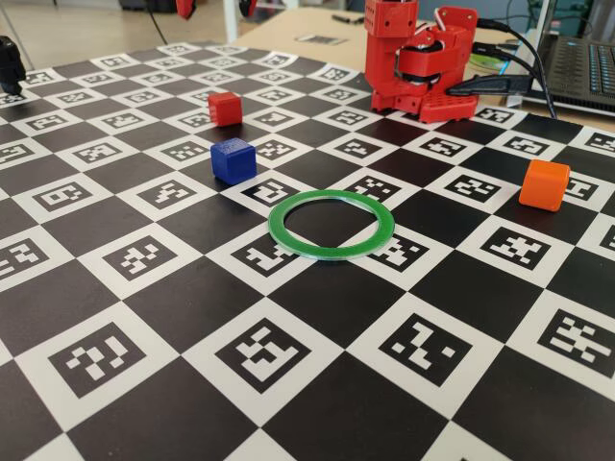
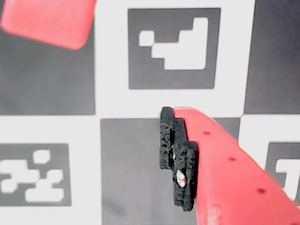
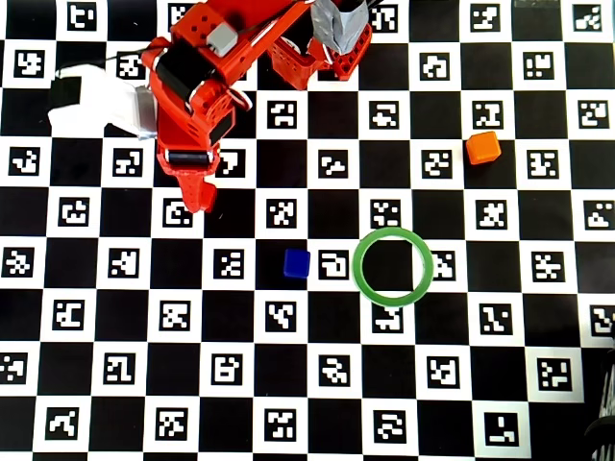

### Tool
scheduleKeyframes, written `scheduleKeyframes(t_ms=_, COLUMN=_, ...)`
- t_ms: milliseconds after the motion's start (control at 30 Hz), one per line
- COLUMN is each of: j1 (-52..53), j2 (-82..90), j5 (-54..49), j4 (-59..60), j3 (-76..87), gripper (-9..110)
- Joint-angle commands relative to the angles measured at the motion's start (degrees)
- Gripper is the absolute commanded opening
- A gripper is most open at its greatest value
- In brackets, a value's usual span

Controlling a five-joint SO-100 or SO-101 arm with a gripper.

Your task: Grab the red cube then put it in the green circle then put the blue cube on top and finally the orange cube on top

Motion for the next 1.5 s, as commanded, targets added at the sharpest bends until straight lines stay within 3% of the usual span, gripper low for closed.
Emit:
scheduleKeyframes(t_ms=0, j1=-0.7, j2=0.6, j5=-0.3, j4=-4.7, j3=2.5, gripper=42)
scheduleKeyframes(t_ms=533, j1=-2.5, j2=-8.4, j5=0.2, j4=-23.8, j3=12.4, gripper=44)
scheduleKeyframes(t_ms=1067, j1=-3.0, j2=-12.2, j5=3.0, j4=-26.9, j3=13.0, gripper=44)
scheduleKeyframes(t_ms=1467, j1=-4.2, j2=-12.0, j5=11.8, j4=-26.7, j3=13.1, gripper=44)
